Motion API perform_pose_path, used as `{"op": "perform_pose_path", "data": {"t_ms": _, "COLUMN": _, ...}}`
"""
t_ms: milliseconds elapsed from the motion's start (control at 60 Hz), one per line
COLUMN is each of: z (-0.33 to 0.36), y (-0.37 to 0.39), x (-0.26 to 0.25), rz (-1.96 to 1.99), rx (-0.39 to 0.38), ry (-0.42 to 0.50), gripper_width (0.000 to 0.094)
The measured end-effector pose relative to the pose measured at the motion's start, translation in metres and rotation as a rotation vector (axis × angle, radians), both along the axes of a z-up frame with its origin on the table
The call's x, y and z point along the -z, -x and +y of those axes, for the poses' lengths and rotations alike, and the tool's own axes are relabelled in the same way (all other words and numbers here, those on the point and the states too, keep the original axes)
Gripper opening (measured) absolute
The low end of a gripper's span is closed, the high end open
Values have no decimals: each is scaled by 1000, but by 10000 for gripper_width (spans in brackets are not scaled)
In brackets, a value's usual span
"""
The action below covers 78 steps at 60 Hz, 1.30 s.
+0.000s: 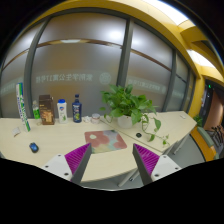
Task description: Arrange mouse
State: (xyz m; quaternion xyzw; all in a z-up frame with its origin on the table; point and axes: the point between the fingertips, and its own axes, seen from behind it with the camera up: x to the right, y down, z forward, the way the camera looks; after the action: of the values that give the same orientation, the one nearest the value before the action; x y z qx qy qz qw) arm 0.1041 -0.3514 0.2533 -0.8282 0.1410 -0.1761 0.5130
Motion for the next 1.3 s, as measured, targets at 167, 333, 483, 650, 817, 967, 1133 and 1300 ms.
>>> {"op": "perform_pose_path", "data": {"t_ms": 167, "z": -4, "y": 13, "x": 25, "rz": -3, "rx": 31, "ry": 49, "gripper_width": 851}}
{"op": "perform_pose_path", "data": {"t_ms": 333, "z": -9, "y": 46, "x": 69, "rz": 7, "rx": 58, "ry": 141, "gripper_width": 848}}
{"op": "perform_pose_path", "data": {"t_ms": 483, "z": -3, "y": 108, "x": 116, "rz": 41, "rx": 26, "ry": 229, "gripper_width": 852}}
{"op": "perform_pose_path", "data": {"t_ms": 650, "z": 37, "y": 206, "x": 169, "rz": 108, "rx": -102, "ry": 296, "gripper_width": 850}}
{"op": "perform_pose_path", "data": {"t_ms": 817, "z": 104, "y": 299, "x": 198, "rz": 147, "rx": -270, "ry": 309, "gripper_width": 848}}
{"op": "perform_pose_path", "data": {"t_ms": 967, "z": 164, "y": 354, "x": 218, "rz": 138, "rx": -387, "ry": 321, "gripper_width": 847}}
{"op": "perform_pose_path", "data": {"t_ms": 1133, "z": 213, "y": 379, "x": 240, "rz": 120, "rx": -465, "ry": 354, "gripper_width": 849}}
{"op": "perform_pose_path", "data": {"t_ms": 1300, "z": 247, "y": 380, "x": 251, "rz": 107, "rx": -504, "ry": 368, "gripper_width": 853}}
